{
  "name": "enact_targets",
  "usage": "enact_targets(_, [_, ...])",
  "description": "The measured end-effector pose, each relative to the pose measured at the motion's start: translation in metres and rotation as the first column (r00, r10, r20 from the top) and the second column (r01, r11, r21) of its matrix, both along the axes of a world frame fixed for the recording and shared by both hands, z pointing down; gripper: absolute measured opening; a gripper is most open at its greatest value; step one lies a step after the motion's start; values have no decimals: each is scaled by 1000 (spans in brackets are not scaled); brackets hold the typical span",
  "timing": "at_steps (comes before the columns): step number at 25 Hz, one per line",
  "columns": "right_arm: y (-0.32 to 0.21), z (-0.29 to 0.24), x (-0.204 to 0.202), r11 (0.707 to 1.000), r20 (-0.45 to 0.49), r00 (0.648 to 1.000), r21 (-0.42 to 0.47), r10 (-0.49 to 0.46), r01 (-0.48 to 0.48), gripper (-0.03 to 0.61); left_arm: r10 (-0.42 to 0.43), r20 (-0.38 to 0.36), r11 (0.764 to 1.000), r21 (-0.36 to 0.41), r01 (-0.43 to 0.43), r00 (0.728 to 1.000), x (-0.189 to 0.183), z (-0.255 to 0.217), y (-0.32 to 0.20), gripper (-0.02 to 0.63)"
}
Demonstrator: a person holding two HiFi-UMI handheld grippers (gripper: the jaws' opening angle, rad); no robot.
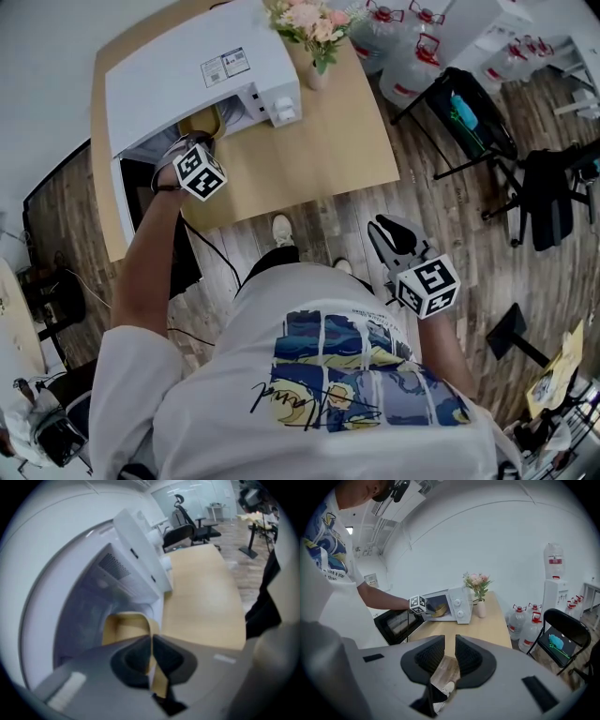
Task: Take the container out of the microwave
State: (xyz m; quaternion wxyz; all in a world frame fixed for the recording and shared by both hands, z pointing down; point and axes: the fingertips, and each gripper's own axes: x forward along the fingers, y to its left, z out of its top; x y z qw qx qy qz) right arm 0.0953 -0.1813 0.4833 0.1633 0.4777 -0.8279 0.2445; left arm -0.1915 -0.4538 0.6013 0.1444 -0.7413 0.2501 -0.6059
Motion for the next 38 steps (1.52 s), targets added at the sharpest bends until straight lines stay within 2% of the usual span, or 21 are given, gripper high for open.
enact_targets(6, [15,1,9,1000,-3,1000,9,-22,22,60,-27,-52,1000,-16,26,998,16,-13,29,18])
enact_targets(12, [39,-1,18,999,-2,999,22,-46,46,54,-23,-71,1000,-10,22,997,34,-31,66,18])
enact_targets(23, [82,-1,29,994,-1,995,40,-100,100,38,-44,-149,998,-53,36,988,67,-67,153,18])
enact_targets(38, [122,-4,35,982,3,984,73,-177,176,21,25,-184,991,-123,-48,983,112,-114,289,18])
